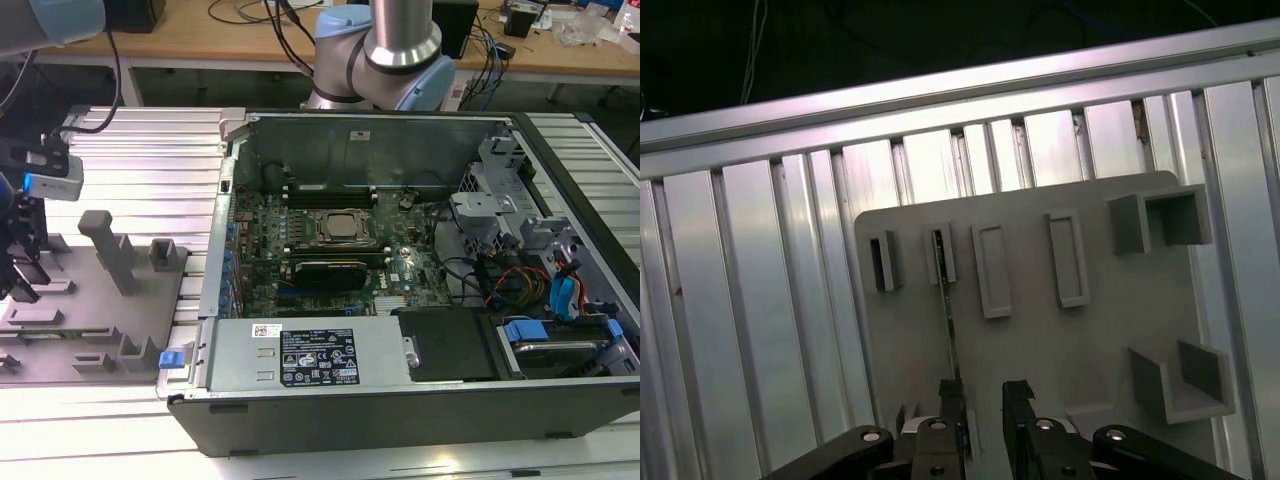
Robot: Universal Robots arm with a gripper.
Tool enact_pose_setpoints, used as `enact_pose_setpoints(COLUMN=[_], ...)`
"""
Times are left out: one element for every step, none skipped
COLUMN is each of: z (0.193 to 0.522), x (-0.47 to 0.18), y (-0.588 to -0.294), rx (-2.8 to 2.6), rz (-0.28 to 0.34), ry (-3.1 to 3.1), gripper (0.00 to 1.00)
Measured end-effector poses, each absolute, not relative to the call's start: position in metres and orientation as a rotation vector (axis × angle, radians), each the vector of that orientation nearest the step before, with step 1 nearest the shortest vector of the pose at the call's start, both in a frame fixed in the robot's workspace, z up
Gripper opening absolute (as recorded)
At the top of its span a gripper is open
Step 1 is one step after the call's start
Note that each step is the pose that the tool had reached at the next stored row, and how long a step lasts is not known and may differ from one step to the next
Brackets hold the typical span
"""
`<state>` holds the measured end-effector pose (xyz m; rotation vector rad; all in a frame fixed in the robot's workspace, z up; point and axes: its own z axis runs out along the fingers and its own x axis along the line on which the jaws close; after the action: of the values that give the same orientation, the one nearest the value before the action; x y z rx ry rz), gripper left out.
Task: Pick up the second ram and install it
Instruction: 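Pick up the second ram and move it above second insertion slot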
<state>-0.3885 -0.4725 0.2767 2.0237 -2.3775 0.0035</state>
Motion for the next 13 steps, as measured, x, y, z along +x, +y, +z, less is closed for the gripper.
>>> enact_pose_setpoints(z=[0.276, 0.276, 0.275, 0.274, 0.273, 0.272, 0.271, 0.269, 0.268, 0.266, 0.264, 0.263, 0.262], x=[-0.389, -0.389, -0.389, -0.389, -0.389, -0.389, -0.389, -0.389, -0.389, -0.389, -0.389, -0.389, -0.389], y=[-0.474, -0.475, -0.476, -0.477, -0.477, -0.477, -0.477, -0.478, -0.478, -0.478, -0.478, -0.478, -0.478], rx=[2.024, 2.024, 2.024, 2.024, 2.024, 2.024, 2.024, 2.024, 2.024, 2.024, 2.024, 2.024, 2.024], rz=[0.004, 0.004, 0.004, 0.004, 0.004, 0.003, 0.004, 0.004, 0.004, 0.004, 0.004, 0.004, 0.004], ry=[-2.377, -2.377, -2.377, -2.378, -2.377, -2.377, -2.377, -2.377, -2.377, -2.377, -2.377, -2.377, -2.377], gripper=[0.3, 0.3, 0.3, 0.3, 0.3, 0.3, 0.3, 0.3, 0.3, 0.3, 0.3, 0.3, 0.3])
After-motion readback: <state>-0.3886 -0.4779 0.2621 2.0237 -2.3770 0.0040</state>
